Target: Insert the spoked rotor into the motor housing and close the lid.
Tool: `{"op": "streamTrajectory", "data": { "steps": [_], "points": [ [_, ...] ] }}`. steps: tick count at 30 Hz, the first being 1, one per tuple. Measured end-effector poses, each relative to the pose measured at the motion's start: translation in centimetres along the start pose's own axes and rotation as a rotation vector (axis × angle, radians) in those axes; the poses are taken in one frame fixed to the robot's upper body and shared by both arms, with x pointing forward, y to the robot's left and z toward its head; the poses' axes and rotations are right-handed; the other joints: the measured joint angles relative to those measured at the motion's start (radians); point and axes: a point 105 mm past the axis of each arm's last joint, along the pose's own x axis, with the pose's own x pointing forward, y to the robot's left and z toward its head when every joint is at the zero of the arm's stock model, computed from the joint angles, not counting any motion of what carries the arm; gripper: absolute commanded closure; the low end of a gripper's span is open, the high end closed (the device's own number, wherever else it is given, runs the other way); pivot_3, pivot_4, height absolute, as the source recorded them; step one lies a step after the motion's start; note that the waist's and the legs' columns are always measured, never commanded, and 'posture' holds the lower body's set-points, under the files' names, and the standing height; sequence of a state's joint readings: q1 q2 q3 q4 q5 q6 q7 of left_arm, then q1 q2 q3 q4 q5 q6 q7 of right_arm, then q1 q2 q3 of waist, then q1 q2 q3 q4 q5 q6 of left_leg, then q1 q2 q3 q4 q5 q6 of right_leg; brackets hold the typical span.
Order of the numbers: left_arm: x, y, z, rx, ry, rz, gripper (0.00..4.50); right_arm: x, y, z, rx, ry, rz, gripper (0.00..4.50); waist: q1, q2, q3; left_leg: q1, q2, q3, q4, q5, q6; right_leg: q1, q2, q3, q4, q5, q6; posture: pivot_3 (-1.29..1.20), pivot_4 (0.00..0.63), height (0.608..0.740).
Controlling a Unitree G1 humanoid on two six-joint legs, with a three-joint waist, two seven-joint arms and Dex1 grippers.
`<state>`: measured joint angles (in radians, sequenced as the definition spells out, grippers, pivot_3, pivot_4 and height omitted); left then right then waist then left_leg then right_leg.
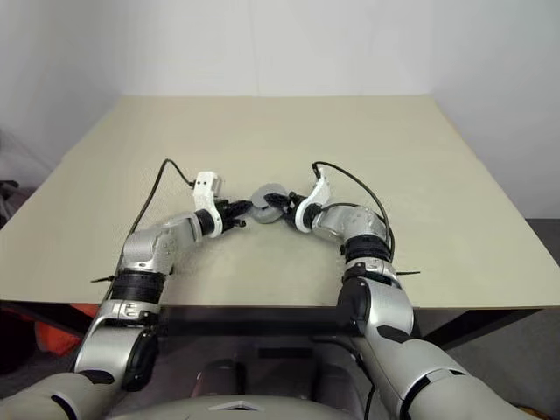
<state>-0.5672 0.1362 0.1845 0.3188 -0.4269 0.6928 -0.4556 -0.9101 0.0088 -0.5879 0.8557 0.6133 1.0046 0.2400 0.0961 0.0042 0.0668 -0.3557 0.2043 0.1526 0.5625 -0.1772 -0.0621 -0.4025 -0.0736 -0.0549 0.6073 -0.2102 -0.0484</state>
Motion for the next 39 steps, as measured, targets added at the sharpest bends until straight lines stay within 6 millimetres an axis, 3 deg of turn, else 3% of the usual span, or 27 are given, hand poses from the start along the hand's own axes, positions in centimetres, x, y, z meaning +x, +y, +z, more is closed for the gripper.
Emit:
{"op": "streamTrajectory", "data": {
  "steps": [5, 9, 13, 16, 20, 27, 28, 33, 39],
  "points": [
    [-1.9, 1.8, 2.9, -0.125, -0.168, 0.029, 4.50, -0.2, 0.9, 1.5, 0.086, -0.073, 0.039, 2.51, 0.001, 0.000, 0.000, -0.013, 0.000, 0.000, 0.001, -0.001, 0.002, -0.010, 0.000, -0.001, 0.000, 0.000, -0.001, 0.00, 0.000, 0.740],
    [-3.2, 2.9, 2.8, -0.213, -0.215, 0.052, 4.50, -0.4, 3.0, 3.0, 0.157, -0.131, 0.134, 2.51, 0.002, 0.000, 0.000, -0.020, 0.000, 0.000, 0.004, -0.004, 0.007, -0.015, 0.000, -0.002, 0.000, 0.001, -0.001, 0.00, 0.000, 0.740],
    [-4.2, 2.4, 2.6, -0.312, -0.245, 0.003, 4.50, -0.7, 5.6, 3.0, 0.201, -0.112, 0.268, 2.51, 0.001, 0.000, 0.000, -0.024, 0.001, 0.000, 0.009, -0.006, 0.010, -0.017, 0.000, -0.005, 0.001, 0.001, -0.001, 0.00, 0.000, 0.740],
    [-4.8, 1.9, 2.7, -0.380, -0.274, -0.048, 3.90, -0.7, 7.0, 2.4, 0.183, -0.072, 0.317, 2.51, 0.002, 0.000, 0.000, -0.024, 0.001, 0.000, 0.010, -0.006, 0.010, -0.017, 0.000, -0.005, 0.001, 0.001, -0.001, 0.00, 0.000, 0.740],
    [-6.3, 1.0, 3.2, -0.479, -0.332, -0.129, 2.60, -0.8, 8.7, 1.6, 0.130, -0.017, 0.360, 2.51, 0.002, 0.000, 0.000, -0.024, 0.001, 0.000, 0.012, -0.005, 0.009, -0.016, 0.000, -0.005, 0.002, 0.001, -0.001, 0.00, 0.000, 0.740],
    [-7.7, -0.3, 3.6, -0.580, -0.375, -0.235, 0.21, -0.7, 9.1, 0.2, 0.089, 0.066, 0.355, 2.51, 0.005, 0.000, 0.000, -0.022, 0.001, -0.001, 0.015, -0.004, 0.006, -0.015, 0.000, -0.005, 0.005, 0.001, 0.000, 0.00, 0.000, 0.740],
    [-7.7, -0.6, 3.5, -0.607, -0.369, -0.258, 0.03, -0.8, 9.0, -0.1, 0.070, 0.084, 0.347, 2.51, 0.005, 0.000, 0.000, -0.022, 0.001, -0.001, 0.015, -0.003, 0.006, -0.015, 0.000, -0.005, 0.005, 0.001, 0.000, 0.00, 0.000, 0.740],
    [-7.5, -1.6, 3.6, -0.695, -0.353, -0.330, 0.03, -0.9, 8.3, -1.9, 0.040, 0.165, 0.330, 2.51, 0.006, 0.000, 0.000, -0.022, 0.001, -0.002, 0.015, -0.003, 0.005, -0.015, 0.000, -0.005, 0.006, 0.003, 0.003, 0.00, 0.000, 0.740],
    [-5.4, -2.2, 4.9, -0.752, -0.339, -0.379, 0.03, -1.4, 9.1, -2.1, -0.014, 0.169, 0.353, 2.51, 0.011, 0.000, 0.000, -0.021, 0.000, -0.002, 0.015, -0.002, 0.003, -0.014, 0.000, -0.004, 0.007, 0.004, 0.005, 0.00, 0.000, 0.740]
  ]
}}
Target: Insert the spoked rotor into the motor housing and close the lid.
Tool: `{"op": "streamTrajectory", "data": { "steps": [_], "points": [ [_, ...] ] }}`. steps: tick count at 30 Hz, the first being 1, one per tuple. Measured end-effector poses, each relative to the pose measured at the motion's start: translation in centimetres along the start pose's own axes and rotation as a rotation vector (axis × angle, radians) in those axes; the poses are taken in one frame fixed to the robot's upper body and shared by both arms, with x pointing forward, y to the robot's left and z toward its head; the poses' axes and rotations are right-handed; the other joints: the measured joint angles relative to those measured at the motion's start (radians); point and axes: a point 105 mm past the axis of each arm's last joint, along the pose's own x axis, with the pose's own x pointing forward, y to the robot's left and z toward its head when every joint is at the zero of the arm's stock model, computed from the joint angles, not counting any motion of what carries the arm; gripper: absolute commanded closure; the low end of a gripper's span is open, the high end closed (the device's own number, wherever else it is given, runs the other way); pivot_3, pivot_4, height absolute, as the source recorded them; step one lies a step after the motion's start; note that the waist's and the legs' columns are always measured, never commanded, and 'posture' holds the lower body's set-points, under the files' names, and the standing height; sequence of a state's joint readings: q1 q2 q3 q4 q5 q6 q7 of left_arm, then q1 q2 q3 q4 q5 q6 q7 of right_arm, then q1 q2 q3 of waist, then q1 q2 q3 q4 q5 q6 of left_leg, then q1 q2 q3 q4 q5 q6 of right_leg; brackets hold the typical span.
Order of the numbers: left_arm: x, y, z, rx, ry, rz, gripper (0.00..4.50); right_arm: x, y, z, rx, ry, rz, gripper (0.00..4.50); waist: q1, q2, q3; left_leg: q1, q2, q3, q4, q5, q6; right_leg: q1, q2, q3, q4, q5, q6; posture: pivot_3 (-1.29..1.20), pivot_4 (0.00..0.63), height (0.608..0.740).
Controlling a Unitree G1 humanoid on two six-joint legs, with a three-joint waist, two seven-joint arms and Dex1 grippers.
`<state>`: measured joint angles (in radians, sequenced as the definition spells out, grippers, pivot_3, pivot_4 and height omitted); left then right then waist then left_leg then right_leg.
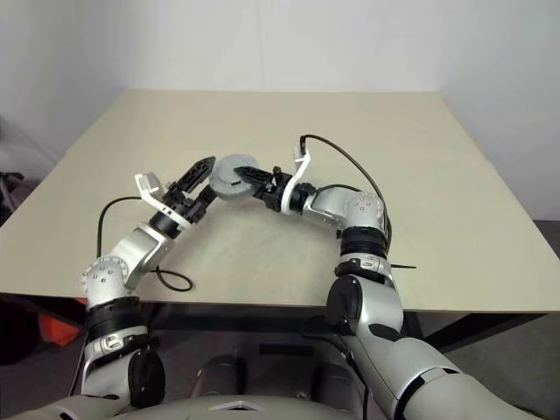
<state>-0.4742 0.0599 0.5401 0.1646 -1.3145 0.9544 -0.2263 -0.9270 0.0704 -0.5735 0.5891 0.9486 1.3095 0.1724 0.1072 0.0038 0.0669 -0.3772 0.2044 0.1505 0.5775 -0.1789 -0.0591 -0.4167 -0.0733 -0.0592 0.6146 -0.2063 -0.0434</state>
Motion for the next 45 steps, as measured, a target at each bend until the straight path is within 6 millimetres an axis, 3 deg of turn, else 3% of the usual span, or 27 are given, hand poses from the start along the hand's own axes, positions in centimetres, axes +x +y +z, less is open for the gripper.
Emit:
{"op": "streamTrajectory", "data": {
  "steps": [6, 9, 14, 21, 28, 35, 39, 45],
  "points": [
    [1.9, 0.3, -0.9, -0.029, 0.048, -0.006, 0.03, 0.1, 0.5, -0.2, -0.021, 0.002, 0.012, 2.51, -0.001, 0.000, 0.000, 0.000, 0.000, 0.000, 0.000, 0.000, 0.000, 0.000, 0.000, 0.000, 0.000, 0.000, 0.000, 0.00, 0.000, 0.740],
    [2.0, 0.8, -1.1, -0.018, 0.053, 0.012, 0.63, 0.0, 0.5, -0.1, -0.030, -0.005, 0.011, 2.51, -0.001, 0.000, 0.000, 0.000, 0.000, 0.000, 0.000, 0.000, 0.000, 0.000, 0.000, 0.000, 0.000, 0.000, 0.000, 0.00, 0.000, 0.740],
    [1.9, 1.0, -0.6, -0.025, 0.026, 0.016, 2.20, 0.0, 0.3, -0.1, -0.028, -0.013, -0.004, 2.51, -0.001, 0.000, 0.000, 0.000, 0.000, 0.000, 0.000, 0.000, 0.000, 0.000, 0.000, 0.000, 0.001, 0.000, 0.000, 0.00, 0.000, 0.740],
    [1.8, 1.1, -0.6, -0.033, 0.021, 0.020, 2.20, 0.2, 0.2, 0.0, -0.037, -0.018, -0.012, 2.51, 0.000, 0.000, 0.000, 0.000, 0.000, 0.000, 0.002, 0.000, 0.000, 0.000, 0.000, 0.000, 0.003, 0.000, 0.000, 0.00, 0.000, 0.740],
    [1.6, 2.2, -0.5, 0.001, 0.019, 0.082, 2.20, -0.1, -0.5, 1.6, -0.070, -0.130, -0.047, 0.08, 0.001, 0.000, 0.000, 0.000, 0.000, 0.000, 0.002, 0.000, -0.001, 0.000, 0.000, 0.000, 0.004, 0.000, 0.000, 0.00, 0.000, 0.740],
    [1.0, 3.8, 0.2, 0.023, -0.025, 0.168, 2.20, -0.6, -2.0, 3.9, -0.129, -0.270, -0.158, 0.03, 0.000, 0.000, 0.000, 0.000, 0.000, 0.000, 0.003, 0.000, -0.001, 0.000, 0.000, 0.000, 0.004, 0.000, 0.000, 0.00, 0.000, 0.740],
    [-0.1, 5.0, 2.4, 0.026, -0.142, 0.235, 2.20, -0.7, -2.6, 4.1, -0.134, -0.285, -0.191, 0.03, -0.005, 0.000, 0.000, 0.000, 0.000, 0.000, 0.003, 0.000, -0.001, 0.000, 0.000, 0.000, 0.004, 0.000, 0.000, 0.00, 0.000, 0.740],
    [-4.9, 6.3, 9.1, 0.047, -0.464, 0.358, 2.20, -1.1, -2.7, 4.6, -0.151, -0.305, -0.202, 0.03, -0.010, -0.001, 0.000, 0.001, 0.000, -0.001, 0.003, 0.000, -0.001, 0.000, 0.001, 0.000, 0.004, 0.000, 0.000, 0.00, 0.000, 0.740]
  ]
}}
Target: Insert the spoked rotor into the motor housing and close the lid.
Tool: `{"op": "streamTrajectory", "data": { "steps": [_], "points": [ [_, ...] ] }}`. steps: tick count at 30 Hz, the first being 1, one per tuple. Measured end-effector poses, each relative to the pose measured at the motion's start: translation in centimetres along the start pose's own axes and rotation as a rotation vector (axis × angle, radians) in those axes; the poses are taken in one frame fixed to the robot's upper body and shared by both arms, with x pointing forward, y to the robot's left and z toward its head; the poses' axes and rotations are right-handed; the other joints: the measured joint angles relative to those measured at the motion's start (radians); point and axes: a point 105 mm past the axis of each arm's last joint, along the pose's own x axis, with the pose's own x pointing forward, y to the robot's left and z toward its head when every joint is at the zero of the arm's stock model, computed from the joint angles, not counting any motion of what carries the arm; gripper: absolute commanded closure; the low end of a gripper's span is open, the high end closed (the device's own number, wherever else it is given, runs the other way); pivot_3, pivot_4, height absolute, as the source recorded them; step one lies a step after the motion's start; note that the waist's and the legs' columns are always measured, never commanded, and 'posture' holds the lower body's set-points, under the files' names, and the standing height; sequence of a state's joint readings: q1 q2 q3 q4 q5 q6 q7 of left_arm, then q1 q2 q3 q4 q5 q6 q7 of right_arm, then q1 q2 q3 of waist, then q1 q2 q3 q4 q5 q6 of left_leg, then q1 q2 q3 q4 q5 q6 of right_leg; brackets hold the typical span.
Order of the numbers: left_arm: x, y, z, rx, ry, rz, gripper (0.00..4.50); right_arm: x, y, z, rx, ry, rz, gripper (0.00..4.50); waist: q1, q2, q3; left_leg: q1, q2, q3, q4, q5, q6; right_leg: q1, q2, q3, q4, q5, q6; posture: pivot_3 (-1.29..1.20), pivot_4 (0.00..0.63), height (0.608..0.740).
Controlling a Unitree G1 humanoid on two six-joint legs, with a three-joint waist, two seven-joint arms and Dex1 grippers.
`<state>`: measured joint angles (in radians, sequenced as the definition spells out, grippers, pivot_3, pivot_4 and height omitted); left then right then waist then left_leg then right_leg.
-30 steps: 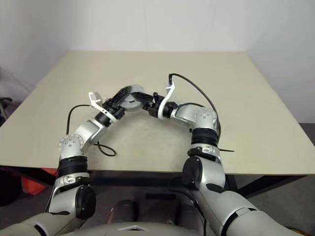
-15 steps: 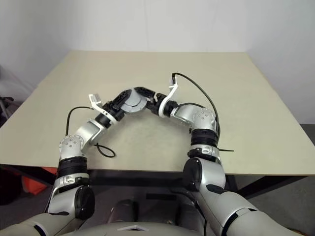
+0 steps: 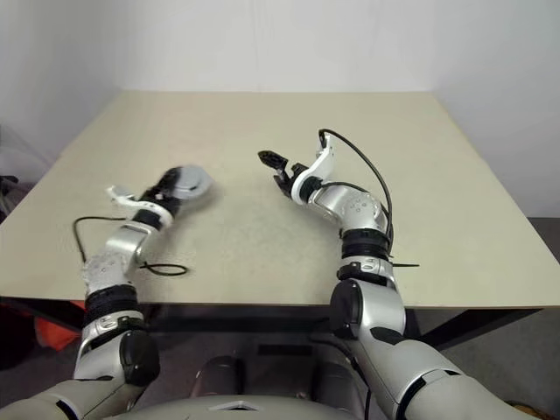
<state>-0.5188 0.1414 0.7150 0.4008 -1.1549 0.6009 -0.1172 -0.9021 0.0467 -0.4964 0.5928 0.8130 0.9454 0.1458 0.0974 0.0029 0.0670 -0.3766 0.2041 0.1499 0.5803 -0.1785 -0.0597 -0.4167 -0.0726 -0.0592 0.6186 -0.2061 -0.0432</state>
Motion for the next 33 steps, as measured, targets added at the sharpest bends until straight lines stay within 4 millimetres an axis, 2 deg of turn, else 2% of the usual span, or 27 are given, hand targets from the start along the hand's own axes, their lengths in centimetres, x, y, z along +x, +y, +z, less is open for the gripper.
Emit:
{"op": "streamTrajectory", "data": {
  "steps": [2, 5, 13, 19, 24, 30, 33],
  "points": [
    [-0.7, 0.8, 2.2, 0.003, -0.081, 0.036, 2.20, -0.1, -0.1, 0.1, -0.003, -0.002, -0.003, 0.03, 0.002, 0.000, 0.000, 0.000, 0.000, 0.000, 0.000, 0.000, 0.000, 0.000, 0.000, 0.000, 0.000, 0.000, 0.000, 0.00, 0.000, 0.740],
    [-1.4, 1.8, 3.6, 0.002, -0.147, 0.081, 2.20, 0.0, -0.1, -0.1, -0.010, 0.006, -0.006, 0.03, 0.013, -0.002, 0.000, 0.000, 0.000, -0.001, 0.001, 0.000, 0.000, 0.001, 0.000, 0.000, 0.000, 0.000, 0.000, 0.00, 0.000, 0.740],
    [-2.2, 5.2, 4.9, 0.031, -0.216, 0.288, 2.20, 0.3, -0.4, -0.5, -0.032, 0.017, -0.022, 0.03, 0.015, -0.008, 0.000, 0.008, 0.001, -0.001, 0.001, 0.000, 0.000, 0.010, 0.000, 0.000, 0.000, 0.000, 0.001, 0.00, 0.000, 0.740],
    [-2.3, 5.2, 5.5, 0.069, -0.229, 0.311, 2.20, 0.5, -0.3, -0.7, -0.041, 0.023, -0.015, 0.03, 0.011, -0.009, -0.001, 0.010, 0.001, -0.002, 0.001, 0.001, -0.001, 0.011, 0.000, 0.000, 0.001, 0.000, 0.001, 0.00, 0.000, 0.740],
    [-2.8, 5.0, 7.6, 0.161, -0.293, 0.356, 0.72, 0.6, -0.8, -1.0, -0.034, 0.038, -0.031, 0.00, -0.001, -0.010, -0.001, 0.011, 0.001, -0.001, 0.001, 0.001, -0.002, 0.011, 0.000, 0.000, 0.002, 0.000, 0.000, 0.00, 0.000, 0.740],
    [-4.2, 4.1, 11.7, 0.260, -0.420, 0.396, 0.72, 0.8, -1.1, -1.2, -0.028, 0.051, -0.040, 0.00, 0.001, -0.010, -0.001, 0.011, 0.001, -0.002, 0.001, 0.001, -0.002, 0.011, 0.000, 0.000, 0.002, -0.001, -0.001, 0.00, 0.000, 0.740],
    [-4.5, 3.7, 12.8, 0.316, -0.442, 0.404, 0.72, 1.0, -0.9, -1.2, -0.045, 0.052, -0.035, 0.00, 0.005, -0.010, -0.001, 0.011, 0.001, -0.002, 0.001, 0.001, -0.002, 0.011, -0.001, 0.000, 0.002, -0.002, -0.002, 0.00, 0.000, 0.740]
  ]
}}
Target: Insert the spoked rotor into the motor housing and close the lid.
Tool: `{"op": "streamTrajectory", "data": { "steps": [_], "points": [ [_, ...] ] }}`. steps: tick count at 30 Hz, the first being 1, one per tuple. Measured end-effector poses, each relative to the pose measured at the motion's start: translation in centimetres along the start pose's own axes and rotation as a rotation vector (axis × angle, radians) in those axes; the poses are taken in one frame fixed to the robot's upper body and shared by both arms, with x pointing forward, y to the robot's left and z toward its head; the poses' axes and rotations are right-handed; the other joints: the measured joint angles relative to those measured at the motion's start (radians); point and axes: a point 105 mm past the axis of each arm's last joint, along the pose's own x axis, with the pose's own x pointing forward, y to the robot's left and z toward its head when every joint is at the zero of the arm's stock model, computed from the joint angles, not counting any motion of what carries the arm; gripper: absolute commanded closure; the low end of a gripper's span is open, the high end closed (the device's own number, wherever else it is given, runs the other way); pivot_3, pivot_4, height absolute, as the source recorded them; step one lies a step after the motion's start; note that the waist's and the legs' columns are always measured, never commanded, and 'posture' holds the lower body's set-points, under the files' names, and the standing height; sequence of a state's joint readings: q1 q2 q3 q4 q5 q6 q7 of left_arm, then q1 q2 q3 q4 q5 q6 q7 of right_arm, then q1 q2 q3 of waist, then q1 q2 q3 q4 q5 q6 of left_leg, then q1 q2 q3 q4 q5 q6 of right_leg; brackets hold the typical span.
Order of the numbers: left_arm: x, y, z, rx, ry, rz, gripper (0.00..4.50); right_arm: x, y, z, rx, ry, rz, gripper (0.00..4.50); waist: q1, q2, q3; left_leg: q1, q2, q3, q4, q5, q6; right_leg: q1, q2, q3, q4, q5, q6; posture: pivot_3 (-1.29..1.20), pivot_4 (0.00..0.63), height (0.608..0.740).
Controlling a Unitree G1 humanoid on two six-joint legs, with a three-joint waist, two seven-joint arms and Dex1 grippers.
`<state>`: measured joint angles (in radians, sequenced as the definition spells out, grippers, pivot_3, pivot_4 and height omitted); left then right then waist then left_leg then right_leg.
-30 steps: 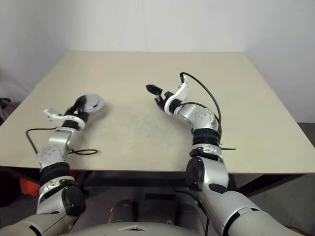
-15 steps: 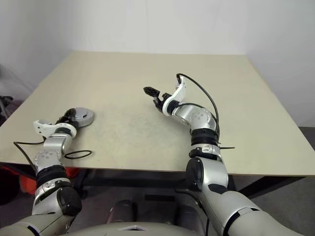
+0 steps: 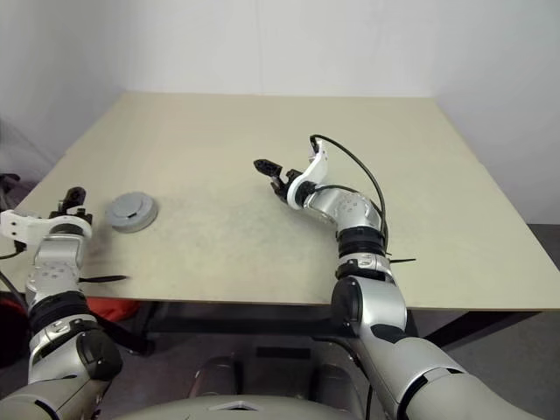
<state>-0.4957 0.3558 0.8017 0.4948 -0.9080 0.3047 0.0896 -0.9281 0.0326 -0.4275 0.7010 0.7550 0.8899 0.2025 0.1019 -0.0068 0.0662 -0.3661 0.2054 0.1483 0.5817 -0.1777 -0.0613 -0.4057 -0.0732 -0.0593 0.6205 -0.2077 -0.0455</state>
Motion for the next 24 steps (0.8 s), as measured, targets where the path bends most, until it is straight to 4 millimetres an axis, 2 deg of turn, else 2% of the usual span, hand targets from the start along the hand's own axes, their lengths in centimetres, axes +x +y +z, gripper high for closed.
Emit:
{"op": "streamTrajectory", "data": {
  "steps": [2, 4, 6, 7, 9, 11, 13, 16, 19, 24],
  "points": [
    [-0.1, -0.4, 0.2, 0.064, -0.004, -0.021, 0.72, 0.1, 0.2, 0.0, -0.039, -0.002, 0.006, 0.00, 0.001, 0.000, 0.000, 0.000, 0.000, 0.000, 0.000, 0.000, 0.000, 0.000, 0.000, 0.000, 0.000, 0.000, 0.000, 0.00, 0.000, 0.740],
    [-0.2, -1.7, -0.1, 0.136, 0.003, -0.084, 0.72, 0.1, 0.4, 0.2, -0.127, -0.021, 0.012, 0.00, 0.005, -0.001, 0.000, 0.000, 0.001, 0.000, 0.000, 0.000, 0.000, 0.000, -0.001, 0.000, 0.000, 0.000, 0.000, 0.00, 0.000, 0.740],
    [-0.8, -4.2, -1.2, 0.276, 0.028, -0.212, 0.72, -0.6, 0.4, 0.9, -0.337, -0.077, 0.015, 0.00, 0.015, -0.002, -0.001, -0.001, 0.001, -0.001, 0.000, 0.000, 0.000, 0.001, -0.001, 0.000, -0.001, 0.000, 0.000, 0.00, 0.000, 0.740],
    [-1.4, -5.9, -2.2, 0.362, 0.048, -0.303, 0.72, -1.2, 0.3, 1.3, -0.454, -0.099, 0.012, 0.00, 0.024, -0.003, -0.001, -0.001, 0.001, -0.001, 0.000, 0.000, 0.000, 0.001, -0.001, 0.000, -0.001, 0.000, 0.000, 0.00, 0.000, 0.740],
    [-2.4, -8.4, -3.7, 0.467, 0.083, -0.437, 0.72, -1.7, 0.3, 1.4, -0.583, -0.111, 0.019, 0.00, 0.026, -0.003, -0.001, -0.001, 0.001, -0.001, 0.000, 0.000, 0.000, 0.001, -0.002, 0.000, 0.000, 0.000, 0.000, 0.00, 0.000, 0.740],
    [-4.3, -11.1, -6.0, 0.612, 0.154, -0.618, 0.72, -2.8, -0.3, 2.0, -0.712, -0.098, 0.011, 0.00, 0.027, -0.003, -0.001, 0.000, 0.000, 0.000, 0.000, 0.000, 0.000, 0.001, -0.002, 0.000, 0.000, 0.000, 0.000, 0.00, 0.000, 0.740],
    [-6.9, -13.1, -9.1, 0.771, 0.262, -0.815, 0.72, -4.8, -1.6, 3.1, -0.861, -0.058, -0.018, 0.00, 0.031, -0.003, -0.001, 0.000, 0.000, 0.000, 0.001, 0.000, 0.000, 0.003, -0.002, 0.000, 0.000, 0.000, 0.000, 0.00, 0.000, 0.740],
    [-9.4, -13.2, -12.9, 0.948, 0.397, -0.976, 0.72, -7.1, -3.0, 4.5, -0.986, -0.013, -0.057, 0.00, 0.022, -0.001, 0.000, 0.003, 0.000, 0.001, 0.001, 0.000, 0.000, 0.003, -0.001, 0.001, 0.001, -0.001, -0.001, 0.00, 0.000, 0.740],
    [-11.2, -12.2, -16.0, 1.026, 0.510, -1.067, 0.72, -8.7, -3.8, 5.3, -1.084, 0.036, -0.083, 0.00, 0.011, 0.000, 0.000, 0.002, 0.000, 0.002, 0.001, 0.001, 0.000, 0.003, 0.000, 0.001, 0.002, -0.001, -0.002, 0.00, 0.000, 0.740],
    [-11.5, -11.2, -17.9, 1.079, 0.539, -1.093, 0.72, -9.7, -5.6, 5.1, -1.205, 0.122, -0.140, 0.00, -0.005, 0.001, 0.000, 0.002, 0.000, 0.002, 0.002, 0.001, 0.000, 0.003, 0.001, 0.001, 0.003, 0.000, -0.003, 0.00, 0.000, 0.740]
  ]
}}
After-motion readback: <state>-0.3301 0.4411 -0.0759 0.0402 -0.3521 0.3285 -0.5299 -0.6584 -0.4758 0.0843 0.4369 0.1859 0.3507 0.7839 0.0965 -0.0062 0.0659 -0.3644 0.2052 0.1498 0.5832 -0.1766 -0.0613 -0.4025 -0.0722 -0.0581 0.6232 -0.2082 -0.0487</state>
